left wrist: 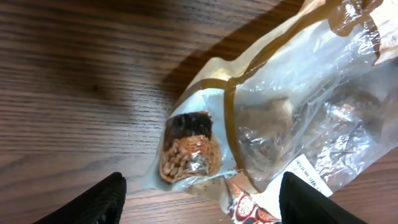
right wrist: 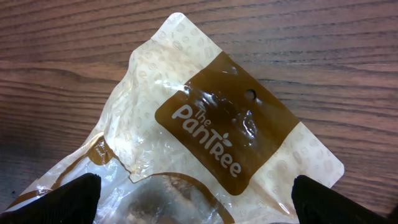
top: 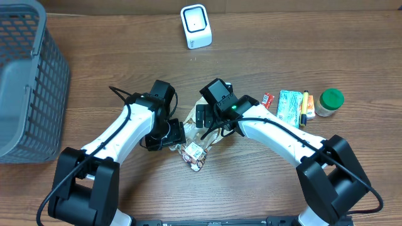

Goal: Scan the item barcode
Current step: 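Lift the bag and pull the grippers apart to stretch it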

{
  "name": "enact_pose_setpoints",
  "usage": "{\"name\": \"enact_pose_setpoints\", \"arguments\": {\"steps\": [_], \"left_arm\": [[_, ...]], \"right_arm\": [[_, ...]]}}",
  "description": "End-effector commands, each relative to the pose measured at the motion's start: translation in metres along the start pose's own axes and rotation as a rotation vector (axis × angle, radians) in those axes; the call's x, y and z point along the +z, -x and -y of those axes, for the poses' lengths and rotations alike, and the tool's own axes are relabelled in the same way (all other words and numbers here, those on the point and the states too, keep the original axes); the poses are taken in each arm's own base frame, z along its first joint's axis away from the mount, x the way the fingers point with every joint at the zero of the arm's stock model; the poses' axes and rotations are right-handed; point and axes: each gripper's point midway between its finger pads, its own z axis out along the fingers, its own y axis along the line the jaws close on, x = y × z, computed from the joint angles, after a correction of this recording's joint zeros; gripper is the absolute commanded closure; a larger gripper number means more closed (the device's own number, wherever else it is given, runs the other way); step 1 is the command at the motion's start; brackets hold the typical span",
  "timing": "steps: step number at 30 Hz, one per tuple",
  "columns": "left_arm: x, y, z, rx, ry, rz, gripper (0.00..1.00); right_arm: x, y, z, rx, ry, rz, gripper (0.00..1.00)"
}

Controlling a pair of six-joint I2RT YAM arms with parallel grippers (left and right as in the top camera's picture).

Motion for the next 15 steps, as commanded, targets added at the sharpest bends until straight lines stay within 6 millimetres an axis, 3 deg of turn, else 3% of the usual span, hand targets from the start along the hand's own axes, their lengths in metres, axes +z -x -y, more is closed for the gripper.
{"name": "enact_pose_setpoints", "arguments": {"steps": [1,5,8,12,15], "left_arm": [[0.012,-0.010,0.003,-0.051,-0.002,-0.025,0.31],[0.026,-0.011,0.008,-0.078,-0.025,0.001,0.32],[0.034,-0.009,0.012,-0.107,-0.054,0.020,0.38],[0.034,-0.002,0.006,-0.073,-0.027,0.055,0.60],[0.028,0.015,-0.005,0.006,0.025,0.122,0.66]], "right_arm": [[0.003,-0.001,0.001,0.006,0.002,-0.004,0.00],[0.003,0.000,0.000,0.007,0.007,0.003,0.00],[0.003,0.001,-0.001,0.007,0.013,0.003,0.00],[0.003,-0.006,-0.007,0.006,0.047,-0.031,0.00],[0.003,-0.008,-0.006,0.005,0.046,-0.044,0.00]]}}
